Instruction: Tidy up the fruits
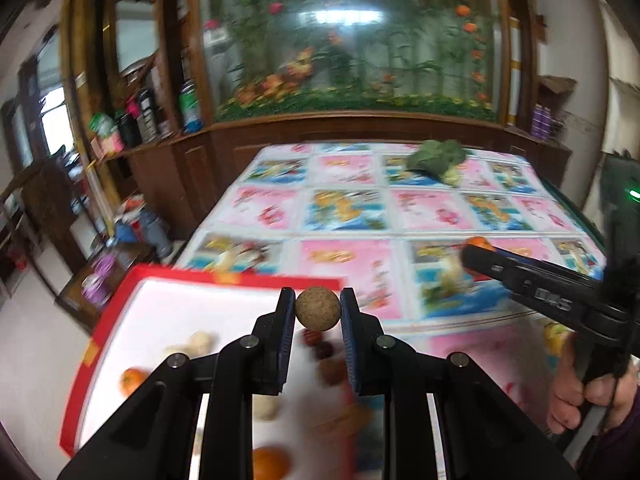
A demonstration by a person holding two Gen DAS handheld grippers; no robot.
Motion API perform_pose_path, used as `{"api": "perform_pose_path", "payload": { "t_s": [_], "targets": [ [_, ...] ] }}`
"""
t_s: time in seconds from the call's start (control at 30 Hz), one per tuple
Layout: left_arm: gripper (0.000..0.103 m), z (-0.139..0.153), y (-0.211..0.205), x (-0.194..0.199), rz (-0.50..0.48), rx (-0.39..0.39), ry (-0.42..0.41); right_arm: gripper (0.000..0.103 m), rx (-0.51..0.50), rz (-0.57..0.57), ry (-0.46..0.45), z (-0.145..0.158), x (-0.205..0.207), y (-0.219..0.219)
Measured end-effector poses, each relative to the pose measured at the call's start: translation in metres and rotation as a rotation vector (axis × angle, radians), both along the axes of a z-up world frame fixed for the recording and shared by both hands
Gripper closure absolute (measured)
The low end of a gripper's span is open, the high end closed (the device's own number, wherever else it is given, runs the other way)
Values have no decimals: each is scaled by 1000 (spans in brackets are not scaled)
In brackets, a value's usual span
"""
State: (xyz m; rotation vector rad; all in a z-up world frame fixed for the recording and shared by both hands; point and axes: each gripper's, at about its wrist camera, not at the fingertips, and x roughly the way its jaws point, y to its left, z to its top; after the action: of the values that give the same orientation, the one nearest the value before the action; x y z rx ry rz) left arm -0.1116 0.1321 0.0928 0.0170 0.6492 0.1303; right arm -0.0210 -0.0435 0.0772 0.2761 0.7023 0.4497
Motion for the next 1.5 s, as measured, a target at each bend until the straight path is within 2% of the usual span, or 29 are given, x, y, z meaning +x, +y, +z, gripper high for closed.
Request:
{"api": "perform_pose_path", "payload": {
  "t_s": [0.1,0.23,0.4,0.57,0.7,0.97,1.0,1.03,1.1,1.17,1.23,1.3,1.37,1.5],
  "targets": [
    [82,-5,38,-13,89,-4,13,67,39,91,25,-2,-8,37],
    [82,-17,77,-25,186,-4,45,67,31,195,55,-8,-15,86],
    [82,-34,95,-29,220,-23,89,67,-16,287,91,-20,-21,130],
    [82,-39,95,-30,207,-31,93,67,-92,326,91,-29,-26,148],
    [82,-43,94,-27,199,-38,101,67,-132,301,90,-34,-23,146],
    [81,-54,89,-20,210,-30,143,67,-184,328,70,-37,-28,152],
    [79,-54,90,-20,215,-35,147,66,-175,336,76,-38,-27,150],
    [72,-54,91,-21,223,-38,150,66,-167,337,74,-37,-27,149],
    [65,-52,91,-22,226,-41,142,62,-138,332,62,-34,-26,142],
    [50,-48,89,-24,236,-26,129,54,-107,320,52,-30,-27,136],
    [39,-42,89,-28,249,-28,109,54,-74,316,35,-24,-28,129],
    [36,-34,87,-33,258,-24,78,54,-36,303,14,-18,-30,120],
    [26,-24,85,-38,267,-19,49,53,-22,285,-6,-13,-32,116],
    [21,-1,82,-54,293,-3,-38,53,-46,229,-96,1,-46,107]
  ]
}}
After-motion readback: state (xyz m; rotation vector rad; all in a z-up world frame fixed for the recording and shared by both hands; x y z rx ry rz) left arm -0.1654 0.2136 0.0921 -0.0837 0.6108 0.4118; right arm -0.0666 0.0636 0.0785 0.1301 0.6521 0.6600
